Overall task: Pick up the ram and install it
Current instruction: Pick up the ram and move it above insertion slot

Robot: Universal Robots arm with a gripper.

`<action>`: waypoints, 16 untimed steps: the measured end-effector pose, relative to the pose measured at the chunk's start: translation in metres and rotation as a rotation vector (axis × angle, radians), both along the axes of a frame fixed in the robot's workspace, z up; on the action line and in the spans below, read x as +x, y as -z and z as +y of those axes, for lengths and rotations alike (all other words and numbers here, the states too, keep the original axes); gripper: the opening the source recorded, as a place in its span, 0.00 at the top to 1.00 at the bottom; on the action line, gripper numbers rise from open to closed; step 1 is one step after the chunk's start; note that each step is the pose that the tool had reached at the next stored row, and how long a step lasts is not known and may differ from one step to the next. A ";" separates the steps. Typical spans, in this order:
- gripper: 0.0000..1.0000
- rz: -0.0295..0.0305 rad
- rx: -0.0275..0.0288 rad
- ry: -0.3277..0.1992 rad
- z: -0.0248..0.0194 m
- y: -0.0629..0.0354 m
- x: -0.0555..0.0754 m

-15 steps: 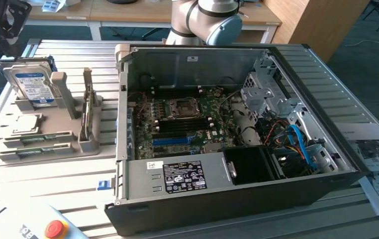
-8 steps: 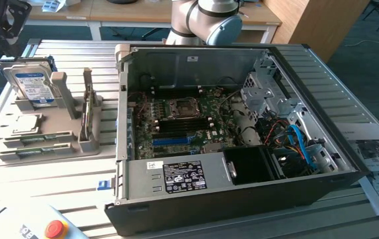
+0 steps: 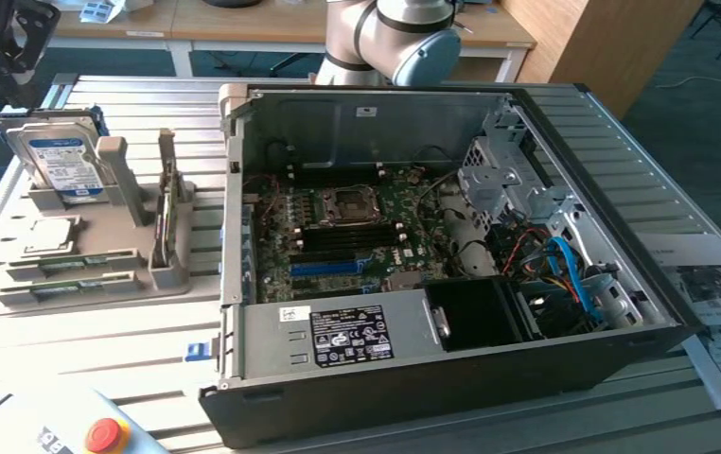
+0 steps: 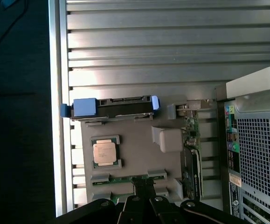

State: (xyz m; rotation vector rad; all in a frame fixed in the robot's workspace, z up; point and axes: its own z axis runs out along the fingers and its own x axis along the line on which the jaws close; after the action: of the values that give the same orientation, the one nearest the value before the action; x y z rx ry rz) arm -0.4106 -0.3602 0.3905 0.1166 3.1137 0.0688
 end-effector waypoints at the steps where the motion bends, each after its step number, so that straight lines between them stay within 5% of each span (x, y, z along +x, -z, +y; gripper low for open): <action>1: 0.90 0.0000 0.0000 -0.001 0.0000 0.0000 0.000; 16: 0.90 0.0000 0.0000 -0.179 -0.0003 0.0000 0.000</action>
State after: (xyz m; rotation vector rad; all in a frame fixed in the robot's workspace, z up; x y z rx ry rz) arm -0.4107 -0.3605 0.3905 -0.1618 3.1156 0.0721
